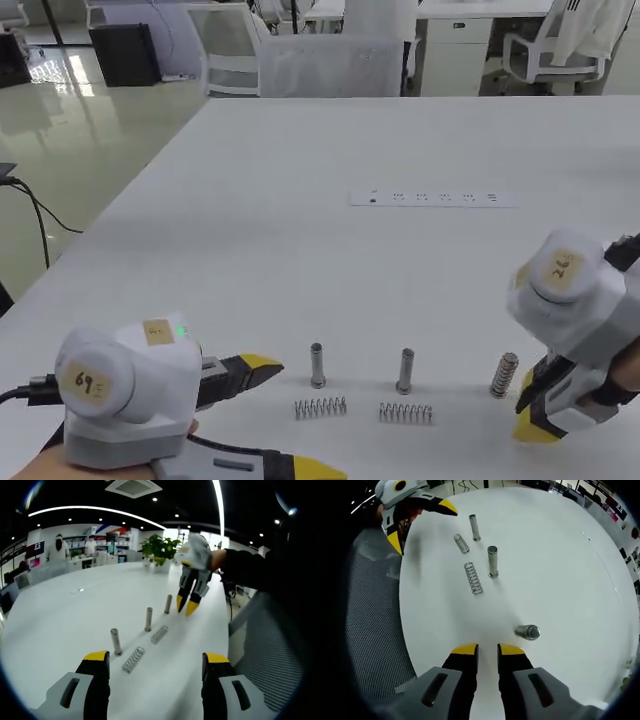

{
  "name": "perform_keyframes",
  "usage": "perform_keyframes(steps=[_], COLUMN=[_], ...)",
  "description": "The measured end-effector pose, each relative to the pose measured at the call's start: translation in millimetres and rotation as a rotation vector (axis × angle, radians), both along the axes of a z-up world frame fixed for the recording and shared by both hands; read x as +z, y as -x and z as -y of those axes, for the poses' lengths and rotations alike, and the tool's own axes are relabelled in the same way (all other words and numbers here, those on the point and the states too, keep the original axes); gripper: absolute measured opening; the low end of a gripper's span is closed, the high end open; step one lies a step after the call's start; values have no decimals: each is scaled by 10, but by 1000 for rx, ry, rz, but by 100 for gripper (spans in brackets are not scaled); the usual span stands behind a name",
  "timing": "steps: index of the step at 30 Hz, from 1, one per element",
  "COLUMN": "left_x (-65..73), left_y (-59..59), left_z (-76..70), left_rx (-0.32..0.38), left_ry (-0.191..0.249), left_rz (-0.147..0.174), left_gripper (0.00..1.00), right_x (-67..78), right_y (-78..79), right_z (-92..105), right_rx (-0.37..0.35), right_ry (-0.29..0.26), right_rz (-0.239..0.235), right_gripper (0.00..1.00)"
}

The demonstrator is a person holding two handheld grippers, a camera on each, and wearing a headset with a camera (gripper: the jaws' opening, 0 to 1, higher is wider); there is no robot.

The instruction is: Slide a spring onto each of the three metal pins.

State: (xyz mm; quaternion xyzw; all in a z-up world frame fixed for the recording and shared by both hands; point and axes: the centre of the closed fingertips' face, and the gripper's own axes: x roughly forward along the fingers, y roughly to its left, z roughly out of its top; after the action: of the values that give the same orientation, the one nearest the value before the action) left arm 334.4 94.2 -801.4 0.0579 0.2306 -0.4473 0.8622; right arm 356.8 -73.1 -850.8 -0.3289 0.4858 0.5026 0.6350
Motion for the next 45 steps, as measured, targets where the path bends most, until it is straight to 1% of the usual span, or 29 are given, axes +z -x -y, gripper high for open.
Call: perform_keyframes(steps=[1, 5, 11, 15, 22, 23, 26, 28, 30, 33, 35, 38, 39, 41, 45], left_x=[-1, 1, 0, -5, -18, -22, -33, -32, -37, -50, -55, -63, -64, -69, -80], left_y=[4, 13, 18, 30, 54, 57, 64, 69, 74, 79, 82, 87, 87, 86, 92], left_z=[2, 12, 17, 22, 35, 38, 42, 42, 43, 43, 47, 49, 49, 48, 57], left_rx=[-2, -6, -11, -16, -26, -28, -31, -33, -34, -36, -38, -41, -41, -40, -46], left_ry=[-1, -3, -2, -2, -2, -2, -1, -1, -1, -3, -4, -5, -6, -6, -9], left_rz=[0, 0, -2, -5, -13, -14, -17, -19, -22, -26, -28, -30, -31, -33, -36], left_gripper=[71, 71, 70, 70, 69, 69, 69, 69, 68, 68, 68, 68, 68, 68, 67], right_x=[12, 50, 88, 89, 59, 59, 38, 12, -31, -77, -106, -171, -163, -172, -154], right_y=[39, 112, 157, 125, 13, -4, -30, -35, -43, -71, -81, -52, -44, -56, -45], right_z=[-41, -161, -330, -449, -628, -674, -749, -795, -815, -822, -825, -803, -808, -803, -800], right_rx=[9, 31, 65, 84, 96, 101, 111, 116, 117, 120, 115, 123, 118, 109, 124], right_ry=[-7, -30, -57, -68, -94, -106, -121, -133, -133, -126, -128, -109, -121, -117, -116], right_rz=[-5, -9, -4, 18, 67, 80, 103, 108, 110, 127, 123, 115, 113, 112, 125], right_gripper=[12, 12, 12, 12, 12, 12, 12, 11, 11, 11, 11, 11, 10, 9, 8])
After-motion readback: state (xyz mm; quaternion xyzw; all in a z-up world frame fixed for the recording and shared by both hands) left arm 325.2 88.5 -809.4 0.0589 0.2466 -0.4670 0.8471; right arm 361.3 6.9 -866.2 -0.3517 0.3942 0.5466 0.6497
